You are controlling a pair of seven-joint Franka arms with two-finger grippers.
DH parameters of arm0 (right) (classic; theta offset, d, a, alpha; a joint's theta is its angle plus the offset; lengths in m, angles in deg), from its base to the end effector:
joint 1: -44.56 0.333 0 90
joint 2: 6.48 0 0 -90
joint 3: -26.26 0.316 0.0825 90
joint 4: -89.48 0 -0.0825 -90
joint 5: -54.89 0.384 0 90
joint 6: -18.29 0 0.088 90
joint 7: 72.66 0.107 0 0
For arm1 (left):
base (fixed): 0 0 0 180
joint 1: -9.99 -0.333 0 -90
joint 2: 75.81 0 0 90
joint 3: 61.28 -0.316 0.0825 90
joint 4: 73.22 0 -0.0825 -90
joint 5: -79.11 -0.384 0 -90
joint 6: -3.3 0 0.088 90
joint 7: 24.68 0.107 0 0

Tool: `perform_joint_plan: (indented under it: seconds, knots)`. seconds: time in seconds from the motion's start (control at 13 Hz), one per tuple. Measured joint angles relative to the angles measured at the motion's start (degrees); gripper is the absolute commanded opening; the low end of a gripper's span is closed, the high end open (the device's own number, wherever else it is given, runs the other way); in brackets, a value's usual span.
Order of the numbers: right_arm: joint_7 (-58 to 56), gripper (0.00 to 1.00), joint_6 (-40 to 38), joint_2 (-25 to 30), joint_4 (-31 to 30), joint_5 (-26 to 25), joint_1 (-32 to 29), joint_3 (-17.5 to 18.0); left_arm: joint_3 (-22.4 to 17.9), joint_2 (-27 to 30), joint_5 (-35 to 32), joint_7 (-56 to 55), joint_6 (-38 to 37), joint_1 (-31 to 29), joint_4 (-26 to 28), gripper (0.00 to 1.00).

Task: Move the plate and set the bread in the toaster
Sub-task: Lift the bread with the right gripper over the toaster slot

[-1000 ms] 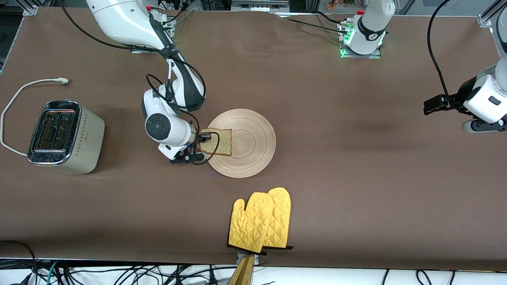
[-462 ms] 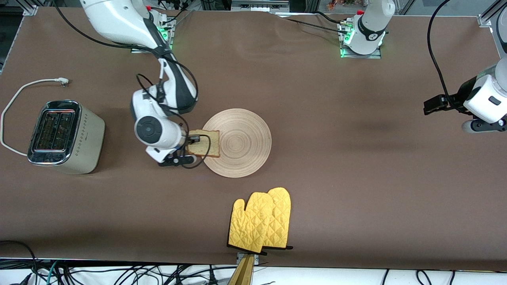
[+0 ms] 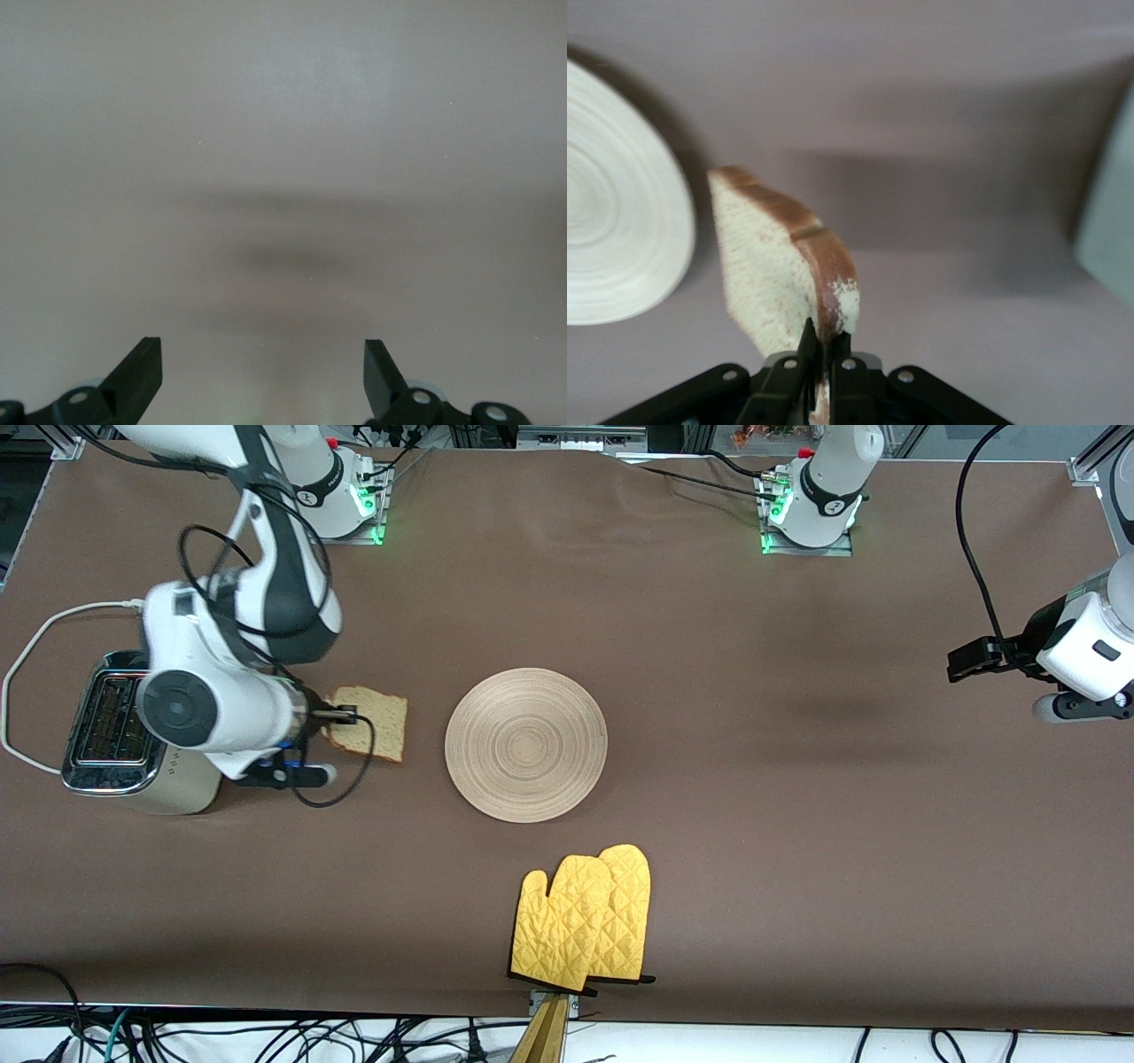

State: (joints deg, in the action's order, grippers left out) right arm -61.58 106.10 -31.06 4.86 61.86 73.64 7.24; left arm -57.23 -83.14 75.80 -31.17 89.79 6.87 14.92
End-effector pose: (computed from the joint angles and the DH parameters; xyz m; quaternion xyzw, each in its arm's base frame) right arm 0.6195 0.1536 0.4174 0.9846 -0.0151 -0.1693 0.0409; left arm 0.5825 -0.0006 0.5623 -0.9955 -0.0478 0.0764 0.0294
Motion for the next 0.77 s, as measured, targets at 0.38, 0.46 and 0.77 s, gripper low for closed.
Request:
perform_joint_plan:
  seconds: [0.38, 0.46, 0.77]
  knots:
    - [-6.0, 0.00, -9.0, 3.9, 0.1, -2.5, -0.1, -10.5, 0.0, -0.3, 0.0, 0.0, -0.5, 0.0, 0.0, 1.00]
    - [-8.7, 0.00, -9.2, 4.0, 0.2, -3.1, -0.2, -12.8, -0.1, -0.4, 0.0, 0.0, -0.5, 0.0, 0.0, 1.00]
    - [-19.8, 0.00, -10.6, 4.1, 2.9, -7.5, -0.4, -19.8, -0.1, -0.5, 4.4, 0.0, 0.0, 0.0, -0.1, 1.00]
